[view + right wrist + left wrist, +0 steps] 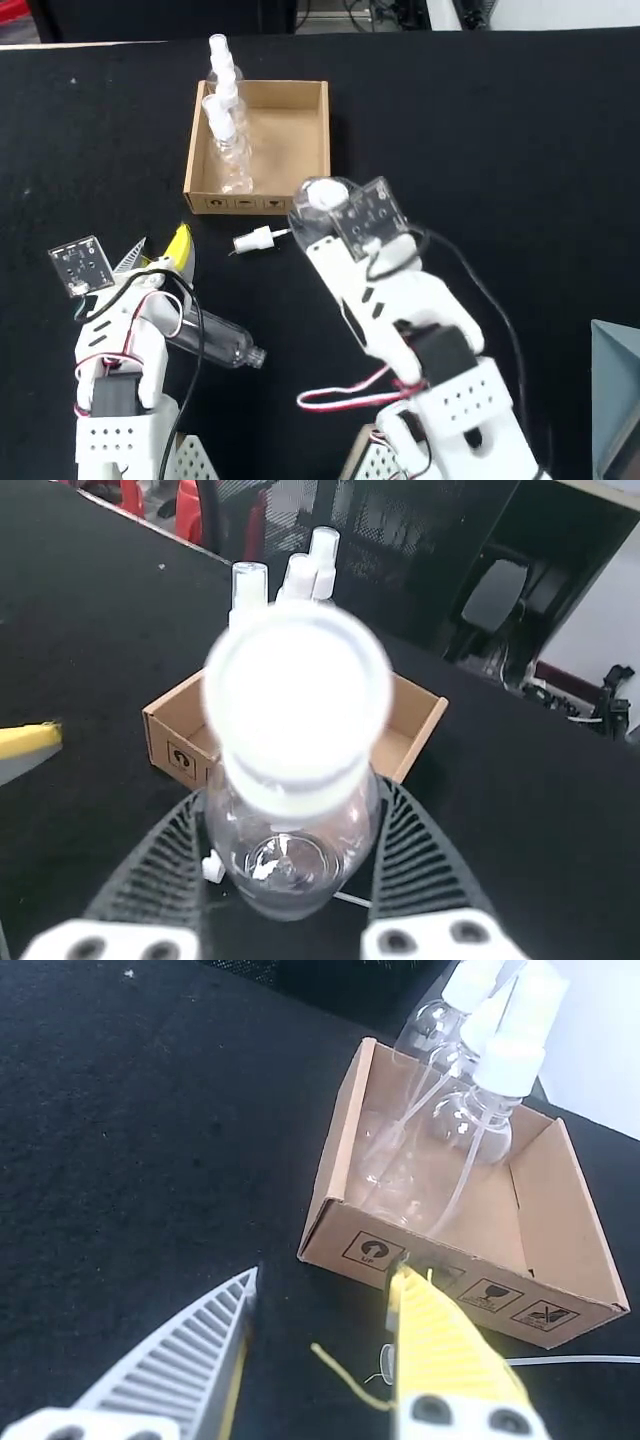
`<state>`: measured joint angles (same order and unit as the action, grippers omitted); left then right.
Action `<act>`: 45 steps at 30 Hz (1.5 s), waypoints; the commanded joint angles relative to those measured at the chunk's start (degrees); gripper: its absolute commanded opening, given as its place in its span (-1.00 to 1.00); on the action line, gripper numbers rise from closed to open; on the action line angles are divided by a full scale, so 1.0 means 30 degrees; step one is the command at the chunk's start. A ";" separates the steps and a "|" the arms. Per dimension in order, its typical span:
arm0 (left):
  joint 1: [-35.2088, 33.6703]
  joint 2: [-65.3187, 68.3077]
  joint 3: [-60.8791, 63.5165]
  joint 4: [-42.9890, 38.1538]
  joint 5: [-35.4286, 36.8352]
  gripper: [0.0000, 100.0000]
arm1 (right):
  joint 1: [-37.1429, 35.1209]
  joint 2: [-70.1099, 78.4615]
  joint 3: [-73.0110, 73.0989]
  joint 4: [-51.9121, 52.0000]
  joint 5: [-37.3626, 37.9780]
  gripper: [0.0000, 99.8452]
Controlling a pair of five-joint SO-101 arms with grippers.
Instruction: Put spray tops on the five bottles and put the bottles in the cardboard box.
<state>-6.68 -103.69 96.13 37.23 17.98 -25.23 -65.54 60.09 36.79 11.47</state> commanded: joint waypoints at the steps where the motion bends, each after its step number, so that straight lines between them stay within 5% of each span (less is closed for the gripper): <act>1: -0.0044 -0.0205 0.0425 0.0176 -0.0176 -0.61 | 0.0440 0.2037 -0.2740 -0.0938 0.0205 -0.98; 13: -0.0073 -0.0205 0.0425 0.0176 -0.0176 -0.61 | 0.0967 0.7810 -0.7018 -0.1143 0.0205 -0.98; 31: -0.0161 -0.0205 0.0425 0.0176 -0.0176 -0.61 | 0.1993 1.4374 -0.7810 -0.7004 0.0000 -0.98; 45: -0.0190 -0.0205 0.0425 0.0176 -0.0176 -0.61 | 0.2022 2.0762 -1.3729 -0.6916 -0.1582 -0.98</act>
<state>-6.68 -103.69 96.13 37.23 17.98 -20.40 -4.09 25.36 17.80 9.71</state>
